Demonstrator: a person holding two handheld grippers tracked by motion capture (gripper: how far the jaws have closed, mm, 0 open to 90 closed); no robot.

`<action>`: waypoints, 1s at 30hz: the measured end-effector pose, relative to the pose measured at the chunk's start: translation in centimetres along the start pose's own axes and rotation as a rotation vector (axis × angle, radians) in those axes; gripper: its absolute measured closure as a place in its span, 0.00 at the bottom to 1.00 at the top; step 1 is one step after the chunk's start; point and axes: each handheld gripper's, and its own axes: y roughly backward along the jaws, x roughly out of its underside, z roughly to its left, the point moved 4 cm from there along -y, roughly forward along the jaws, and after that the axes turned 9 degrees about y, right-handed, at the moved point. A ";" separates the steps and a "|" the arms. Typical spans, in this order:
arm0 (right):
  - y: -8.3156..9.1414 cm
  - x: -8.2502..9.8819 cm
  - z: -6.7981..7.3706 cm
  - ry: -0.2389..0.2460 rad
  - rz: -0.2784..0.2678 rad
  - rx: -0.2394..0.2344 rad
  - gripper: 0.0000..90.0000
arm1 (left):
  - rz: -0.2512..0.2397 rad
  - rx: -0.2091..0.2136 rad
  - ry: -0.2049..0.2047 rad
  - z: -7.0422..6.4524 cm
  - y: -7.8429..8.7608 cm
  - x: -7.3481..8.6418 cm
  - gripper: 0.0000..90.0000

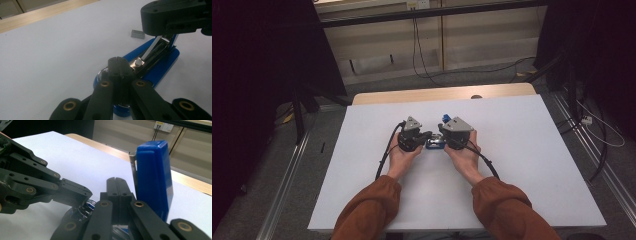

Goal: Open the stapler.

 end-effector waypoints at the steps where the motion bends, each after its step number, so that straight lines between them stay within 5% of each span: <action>1: 0.1 0.0 -0.1 0.001 -0.002 0.002 1.00 | 0.000 0.000 0.000 0.0 0.0 0.0 1.00; 30: 1.1 0.5 -1.1 -0.026 -0.023 0.009 1.00 | 0.003 -0.003 0.003 -0.1 0.0 0.0 1.00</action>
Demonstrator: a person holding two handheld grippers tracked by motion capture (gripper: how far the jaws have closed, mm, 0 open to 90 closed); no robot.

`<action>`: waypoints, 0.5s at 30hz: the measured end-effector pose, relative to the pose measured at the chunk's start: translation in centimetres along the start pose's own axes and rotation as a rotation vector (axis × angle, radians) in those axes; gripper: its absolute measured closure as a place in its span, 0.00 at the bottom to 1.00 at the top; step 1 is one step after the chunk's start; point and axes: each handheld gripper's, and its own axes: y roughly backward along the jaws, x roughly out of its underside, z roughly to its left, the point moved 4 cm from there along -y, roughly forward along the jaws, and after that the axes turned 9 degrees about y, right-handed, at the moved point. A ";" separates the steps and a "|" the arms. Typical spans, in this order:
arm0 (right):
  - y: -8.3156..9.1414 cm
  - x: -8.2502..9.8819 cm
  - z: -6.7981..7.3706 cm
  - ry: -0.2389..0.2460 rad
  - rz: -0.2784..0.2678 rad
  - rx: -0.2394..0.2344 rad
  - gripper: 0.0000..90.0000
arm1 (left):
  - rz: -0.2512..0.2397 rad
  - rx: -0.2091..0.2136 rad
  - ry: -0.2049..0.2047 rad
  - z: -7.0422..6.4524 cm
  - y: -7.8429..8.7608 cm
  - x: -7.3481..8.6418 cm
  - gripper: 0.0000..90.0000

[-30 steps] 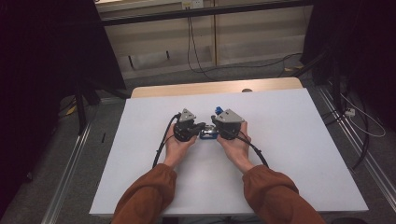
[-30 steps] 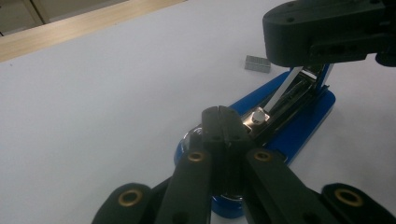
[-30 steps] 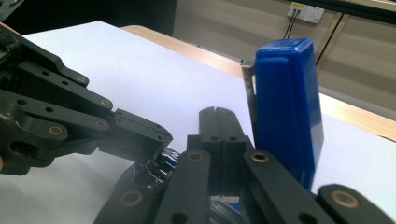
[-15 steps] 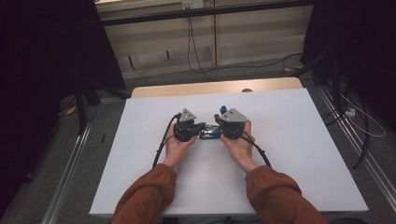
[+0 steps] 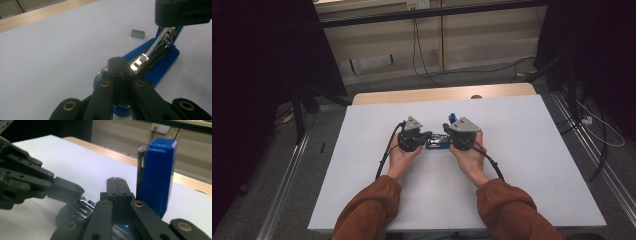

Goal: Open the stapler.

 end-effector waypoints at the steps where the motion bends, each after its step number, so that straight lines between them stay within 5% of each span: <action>1: 0.0 0.0 -0.1 -0.009 -0.004 -0.005 1.00 | 0.000 -0.001 -0.003 0.0 0.0 0.0 1.00; 15: 0.6 -0.2 -0.7 -0.009 -0.017 0.029 1.00 | 0.001 -0.001 -0.005 0.1 0.0 0.0 1.00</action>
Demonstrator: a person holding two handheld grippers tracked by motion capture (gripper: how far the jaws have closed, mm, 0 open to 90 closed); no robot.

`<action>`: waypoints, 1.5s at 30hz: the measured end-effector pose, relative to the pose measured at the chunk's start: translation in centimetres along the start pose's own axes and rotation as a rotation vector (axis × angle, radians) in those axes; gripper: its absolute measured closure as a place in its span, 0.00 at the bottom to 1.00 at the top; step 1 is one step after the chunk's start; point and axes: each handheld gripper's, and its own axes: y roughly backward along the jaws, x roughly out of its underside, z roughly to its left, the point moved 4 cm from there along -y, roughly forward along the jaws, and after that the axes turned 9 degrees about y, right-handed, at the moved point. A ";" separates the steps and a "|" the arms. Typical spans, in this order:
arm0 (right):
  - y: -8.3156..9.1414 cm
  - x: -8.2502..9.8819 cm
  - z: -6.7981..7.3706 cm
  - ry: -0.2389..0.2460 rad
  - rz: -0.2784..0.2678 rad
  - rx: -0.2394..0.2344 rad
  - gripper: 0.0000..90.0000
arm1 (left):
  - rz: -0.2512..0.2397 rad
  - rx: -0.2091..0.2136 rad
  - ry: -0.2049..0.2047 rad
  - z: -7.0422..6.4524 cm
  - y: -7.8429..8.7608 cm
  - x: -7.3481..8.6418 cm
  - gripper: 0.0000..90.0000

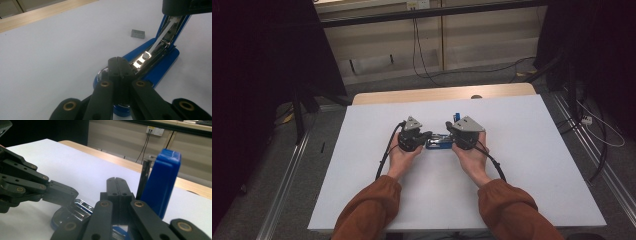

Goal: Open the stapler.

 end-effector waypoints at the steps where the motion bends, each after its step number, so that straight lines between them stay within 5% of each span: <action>1: 0.0 0.0 0.0 0.000 -0.001 -0.002 1.00 | 0.000 -0.001 0.001 0.0 0.0 0.0 1.00; 21: 0.8 0.6 -1.6 -0.051 0.010 0.014 1.00 | -0.001 0.004 0.010 -0.1 0.0 0.1 1.00; 34: 1.2 1.1 -2.3 -0.041 0.018 0.015 1.00 | -0.001 -0.001 0.009 -0.2 -0.2 0.1 1.00; 45: 2.3 1.9 -4.5 -0.068 0.029 0.042 1.00 | 0.000 -0.001 0.009 -0.2 -0.2 0.1 1.00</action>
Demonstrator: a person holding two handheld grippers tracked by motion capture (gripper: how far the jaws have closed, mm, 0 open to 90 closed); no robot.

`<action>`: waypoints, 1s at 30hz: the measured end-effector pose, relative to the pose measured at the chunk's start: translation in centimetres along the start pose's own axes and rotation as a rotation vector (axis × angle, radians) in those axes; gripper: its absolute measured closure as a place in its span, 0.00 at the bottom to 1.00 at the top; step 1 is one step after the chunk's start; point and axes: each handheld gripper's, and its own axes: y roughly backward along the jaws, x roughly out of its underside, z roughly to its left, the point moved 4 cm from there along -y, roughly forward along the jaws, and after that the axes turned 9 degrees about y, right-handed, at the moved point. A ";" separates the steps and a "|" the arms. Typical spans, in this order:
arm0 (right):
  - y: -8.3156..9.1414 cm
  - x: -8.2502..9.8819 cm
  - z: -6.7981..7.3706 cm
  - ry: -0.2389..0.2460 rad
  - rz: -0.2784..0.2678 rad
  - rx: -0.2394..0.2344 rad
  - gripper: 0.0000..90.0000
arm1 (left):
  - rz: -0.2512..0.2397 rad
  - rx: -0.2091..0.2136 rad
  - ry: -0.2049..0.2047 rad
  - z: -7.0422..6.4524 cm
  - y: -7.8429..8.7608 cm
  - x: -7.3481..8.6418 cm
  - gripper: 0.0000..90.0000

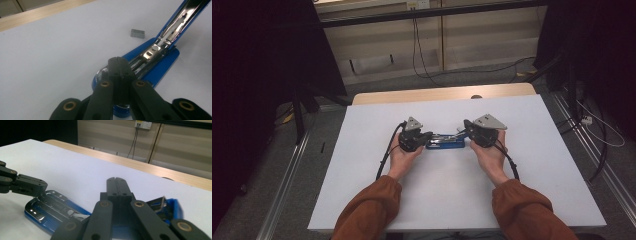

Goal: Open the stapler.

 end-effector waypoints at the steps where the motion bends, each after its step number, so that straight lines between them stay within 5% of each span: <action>1: 0.1 0.0 -0.1 0.004 -0.001 0.003 1.00 | 0.002 -0.001 -0.001 0.0 0.0 0.0 1.00; 9: 0.7 0.7 -1.4 -0.006 0.009 -0.008 1.00 | -0.001 0.003 0.003 0.0 0.0 0.0 1.00; 30: 1.0 1.6 -2.0 0.015 0.026 -0.049 1.00 | -0.001 0.007 0.010 0.0 0.0 0.0 1.00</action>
